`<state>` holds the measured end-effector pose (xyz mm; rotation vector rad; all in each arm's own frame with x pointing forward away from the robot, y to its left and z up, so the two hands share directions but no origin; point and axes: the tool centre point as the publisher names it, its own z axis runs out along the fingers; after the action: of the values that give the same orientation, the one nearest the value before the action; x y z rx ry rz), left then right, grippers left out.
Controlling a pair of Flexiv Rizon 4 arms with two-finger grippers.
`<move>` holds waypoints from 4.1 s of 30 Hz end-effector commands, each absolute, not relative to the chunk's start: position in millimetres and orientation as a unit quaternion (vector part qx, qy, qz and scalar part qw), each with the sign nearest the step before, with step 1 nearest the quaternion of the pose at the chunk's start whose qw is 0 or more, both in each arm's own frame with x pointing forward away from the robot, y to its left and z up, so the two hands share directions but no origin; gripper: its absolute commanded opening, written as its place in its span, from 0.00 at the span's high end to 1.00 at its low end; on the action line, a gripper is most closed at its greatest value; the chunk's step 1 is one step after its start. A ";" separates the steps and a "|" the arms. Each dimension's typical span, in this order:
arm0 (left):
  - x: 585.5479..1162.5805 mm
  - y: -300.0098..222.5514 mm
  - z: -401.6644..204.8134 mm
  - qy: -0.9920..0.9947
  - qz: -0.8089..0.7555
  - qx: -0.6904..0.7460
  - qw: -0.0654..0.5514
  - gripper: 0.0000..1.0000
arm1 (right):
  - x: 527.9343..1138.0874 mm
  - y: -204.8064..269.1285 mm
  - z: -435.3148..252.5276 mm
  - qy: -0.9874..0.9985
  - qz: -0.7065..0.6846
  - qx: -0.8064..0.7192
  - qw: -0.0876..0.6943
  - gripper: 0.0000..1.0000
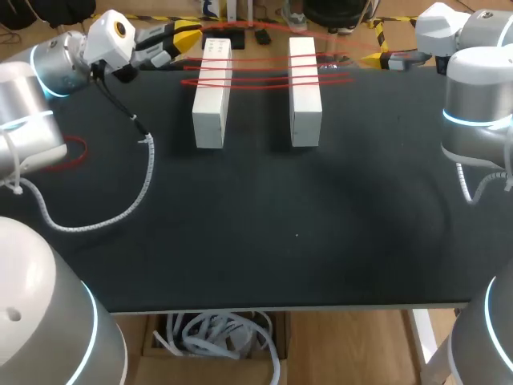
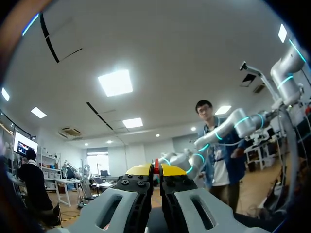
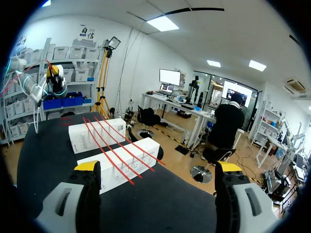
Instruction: Grab the tape and strap the tape.
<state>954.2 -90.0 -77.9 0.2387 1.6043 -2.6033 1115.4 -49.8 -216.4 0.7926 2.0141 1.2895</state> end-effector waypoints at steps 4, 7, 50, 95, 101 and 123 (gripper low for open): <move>957.2 -86.7 -79.1 0.515 -0.852 0.087 0.039 1.00 | 1115.0 -49.9 -216.4 0.761 0.488 0.299 0.306 0.00; 957.2 -86.7 -79.1 0.515 -0.852 0.087 0.039 1.00 | 1115.0 -49.9 -216.4 0.761 0.488 0.299 0.306 0.00; 957.2 -86.7 -79.1 0.515 -0.852 0.087 0.039 1.00 | 965.4 26.6 -213.6 0.531 0.630 0.491 0.284 0.00; 957.2 -86.7 -79.1 0.515 -0.852 0.087 0.039 1.00 | 894.9 106.9 -239.8 0.254 0.753 0.600 0.095 0.00; 957.2 -86.7 -79.1 0.515 -0.852 0.087 0.039 1.00 | 887.8 110.0 -246.3 0.247 0.749 0.610 0.076 0.00; 957.2 -86.7 -79.1 0.515 -0.852 0.087 0.039 1.00 | 871.6 103.6 -212.8 0.184 0.746 0.637 0.065 0.00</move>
<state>956.3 -86.9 -78.1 0.2637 1.5826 -2.6093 870.2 92.5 -218.1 1.8919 0.6143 2.2597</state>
